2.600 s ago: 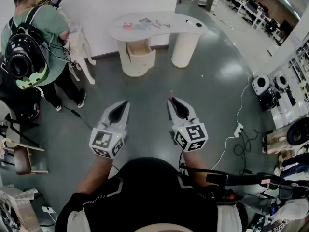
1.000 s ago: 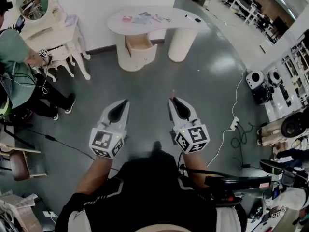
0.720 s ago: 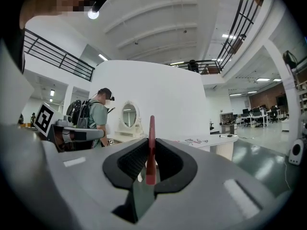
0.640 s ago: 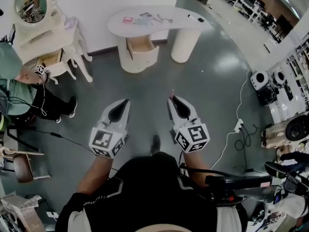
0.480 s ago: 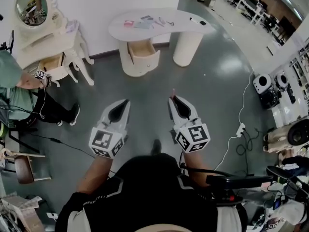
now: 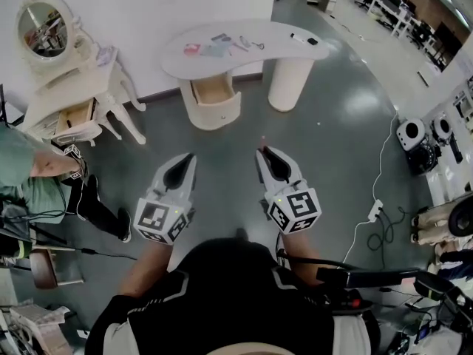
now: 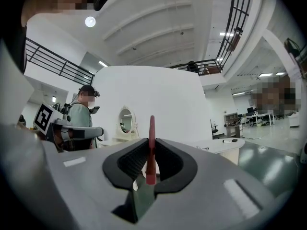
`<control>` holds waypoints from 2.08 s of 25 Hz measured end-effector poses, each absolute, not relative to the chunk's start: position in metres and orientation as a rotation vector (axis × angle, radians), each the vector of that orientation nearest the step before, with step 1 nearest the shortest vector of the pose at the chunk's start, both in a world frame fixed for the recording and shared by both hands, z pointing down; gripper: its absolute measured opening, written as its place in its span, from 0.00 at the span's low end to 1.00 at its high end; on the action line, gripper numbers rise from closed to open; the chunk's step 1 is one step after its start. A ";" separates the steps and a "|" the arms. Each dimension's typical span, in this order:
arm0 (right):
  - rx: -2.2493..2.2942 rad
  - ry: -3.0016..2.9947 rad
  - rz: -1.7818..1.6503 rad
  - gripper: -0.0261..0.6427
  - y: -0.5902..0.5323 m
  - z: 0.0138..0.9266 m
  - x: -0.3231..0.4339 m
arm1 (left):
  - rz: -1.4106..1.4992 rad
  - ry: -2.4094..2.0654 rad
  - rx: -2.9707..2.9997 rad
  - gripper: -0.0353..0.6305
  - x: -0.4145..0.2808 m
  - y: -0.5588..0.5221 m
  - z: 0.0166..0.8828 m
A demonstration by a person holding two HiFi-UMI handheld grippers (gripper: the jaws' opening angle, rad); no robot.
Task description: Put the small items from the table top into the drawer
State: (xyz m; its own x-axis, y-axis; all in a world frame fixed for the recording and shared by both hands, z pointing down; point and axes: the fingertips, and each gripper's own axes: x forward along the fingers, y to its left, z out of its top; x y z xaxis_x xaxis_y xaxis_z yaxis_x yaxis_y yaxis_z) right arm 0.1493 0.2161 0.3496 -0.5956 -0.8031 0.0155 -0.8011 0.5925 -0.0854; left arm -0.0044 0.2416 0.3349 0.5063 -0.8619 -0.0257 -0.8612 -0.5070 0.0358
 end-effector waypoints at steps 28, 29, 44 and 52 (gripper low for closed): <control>-1.377 2.805 -0.177 0.11 0.070 0.363 0.188 | -0.013 -1.528 2.685 0.05 0.037 0.099 0.344; -1.388 2.802 -0.171 0.11 0.064 0.361 0.186 | -0.021 -1.521 2.693 0.05 0.034 0.093 0.343; -1.435 2.827 -0.141 0.11 -0.035 0.348 0.115 | -0.110 -1.479 2.748 0.05 -0.037 -0.013 0.328; -1.453 2.848 -0.134 0.11 -0.076 0.346 0.072 | -0.116 -1.446 2.748 0.05 -0.078 -0.052 0.332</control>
State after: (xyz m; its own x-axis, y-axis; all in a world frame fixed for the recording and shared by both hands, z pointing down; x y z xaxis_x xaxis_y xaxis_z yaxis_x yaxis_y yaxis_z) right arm 0.0725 -0.0757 0.3461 -0.5864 -0.8050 0.0898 -0.8099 0.5846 -0.0481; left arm -0.0778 -0.0519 0.3323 0.5644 -0.8240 -0.0499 -0.8214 -0.5666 0.0649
